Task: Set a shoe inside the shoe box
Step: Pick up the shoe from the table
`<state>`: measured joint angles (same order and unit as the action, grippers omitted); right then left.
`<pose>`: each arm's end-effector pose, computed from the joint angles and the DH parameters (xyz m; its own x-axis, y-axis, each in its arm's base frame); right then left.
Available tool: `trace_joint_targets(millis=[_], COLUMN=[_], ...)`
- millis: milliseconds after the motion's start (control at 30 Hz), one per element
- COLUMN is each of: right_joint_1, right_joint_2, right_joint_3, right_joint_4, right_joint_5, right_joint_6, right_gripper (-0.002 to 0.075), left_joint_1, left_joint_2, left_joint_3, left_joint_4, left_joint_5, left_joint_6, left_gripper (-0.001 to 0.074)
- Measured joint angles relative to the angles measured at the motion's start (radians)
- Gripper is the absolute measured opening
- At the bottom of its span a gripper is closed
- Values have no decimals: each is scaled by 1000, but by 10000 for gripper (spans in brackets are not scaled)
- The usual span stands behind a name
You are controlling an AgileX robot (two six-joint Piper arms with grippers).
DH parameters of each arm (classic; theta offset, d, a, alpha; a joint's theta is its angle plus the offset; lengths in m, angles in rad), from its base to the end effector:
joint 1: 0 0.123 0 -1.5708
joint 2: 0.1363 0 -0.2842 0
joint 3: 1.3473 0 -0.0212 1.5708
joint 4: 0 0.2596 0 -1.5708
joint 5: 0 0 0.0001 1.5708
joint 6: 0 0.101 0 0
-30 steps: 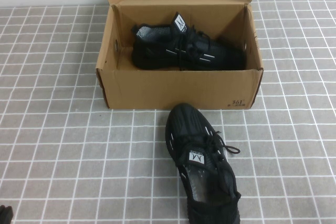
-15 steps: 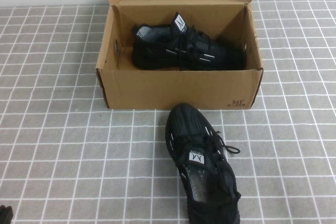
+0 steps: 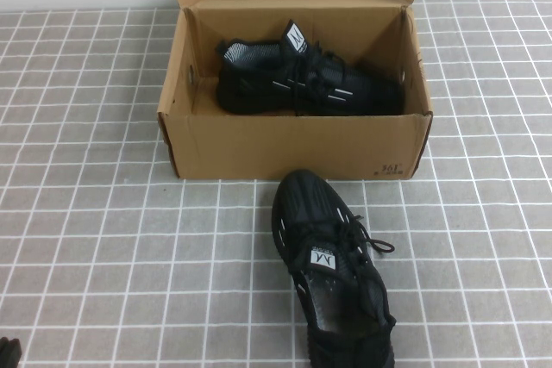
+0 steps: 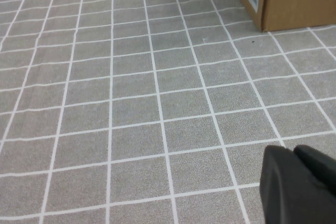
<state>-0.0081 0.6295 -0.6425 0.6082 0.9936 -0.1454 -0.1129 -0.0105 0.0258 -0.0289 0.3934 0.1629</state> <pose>0.1134 0.0475 0.3034 -0.7708 0.1958 -0.6062 -0.1639 0.8586 0.4858 0.0707 -0.0091 0.1665 -0.2942 0.1700 -0.9405 0.1646 0.9784 0.1254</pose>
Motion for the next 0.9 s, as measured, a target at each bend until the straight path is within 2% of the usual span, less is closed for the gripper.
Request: trace_joint_targets(millis=[167, 300, 433, 700, 900], right_joint_1=[3, 76, 240, 634, 792], right_joint_2=[248, 397, 518, 712, 810], right_joint_3=[-168, -268, -358, -478, -549], right_joint_4=[-36, -71, -143, -367, -434], right_joint_5=[92, 92, 86, 87, 98], right_joint_6=[-39, -40, 25, 200, 210], right_gripper=[-16, -16, -16, -16, -4], left_joint_1=[0, 0, 0, 0, 0], left_joint_2=[0, 0, 0, 0, 0], left_joint_3=[0, 0, 0, 0, 0], left_joint_4=[0, 0, 0, 0, 0], left_joint_5=[0, 0, 0, 0, 0], left_joint_6=[0, 0, 0, 0, 0], left_gripper=[-1, -1, -1, -1, -1])
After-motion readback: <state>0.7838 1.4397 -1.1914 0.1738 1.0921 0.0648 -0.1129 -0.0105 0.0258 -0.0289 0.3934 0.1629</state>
